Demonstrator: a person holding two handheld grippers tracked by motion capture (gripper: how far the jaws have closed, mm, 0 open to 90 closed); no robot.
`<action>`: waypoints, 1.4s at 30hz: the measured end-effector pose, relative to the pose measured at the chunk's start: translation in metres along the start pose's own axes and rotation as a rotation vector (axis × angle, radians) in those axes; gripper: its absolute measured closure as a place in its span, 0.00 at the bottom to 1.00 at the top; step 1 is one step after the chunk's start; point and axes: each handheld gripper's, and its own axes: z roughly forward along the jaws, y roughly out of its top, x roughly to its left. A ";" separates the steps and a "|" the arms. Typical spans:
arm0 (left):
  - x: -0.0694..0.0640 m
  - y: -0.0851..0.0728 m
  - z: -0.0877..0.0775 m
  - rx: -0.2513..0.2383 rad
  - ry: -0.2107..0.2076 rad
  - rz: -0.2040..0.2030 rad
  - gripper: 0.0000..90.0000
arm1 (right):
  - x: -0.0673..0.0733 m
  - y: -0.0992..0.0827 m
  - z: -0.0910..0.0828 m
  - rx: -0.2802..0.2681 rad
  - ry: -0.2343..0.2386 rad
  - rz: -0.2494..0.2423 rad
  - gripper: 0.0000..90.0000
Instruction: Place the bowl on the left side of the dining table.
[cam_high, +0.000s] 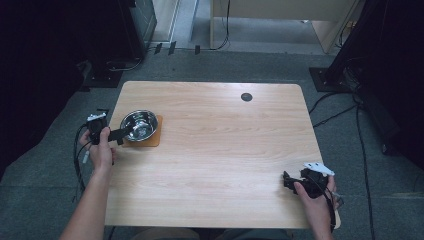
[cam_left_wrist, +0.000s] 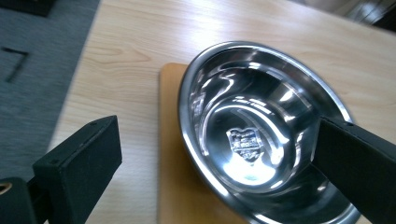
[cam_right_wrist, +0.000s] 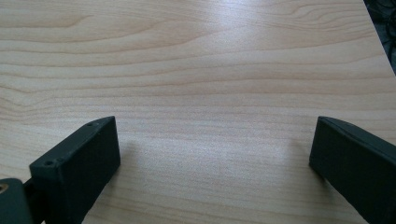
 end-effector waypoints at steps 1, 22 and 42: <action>0.000 -0.001 -0.002 -0.005 0.011 0.020 0.02 | 0.000 0.000 0.000 0.000 0.000 0.000 0.01; -0.001 -0.015 -0.032 -0.040 -0.058 0.033 0.00 | 0.000 0.000 0.000 0.000 0.001 -0.001 0.01; -0.017 -0.044 -0.067 -0.086 -0.128 0.066 0.00 | 0.000 0.000 0.000 0.002 0.001 -0.002 0.00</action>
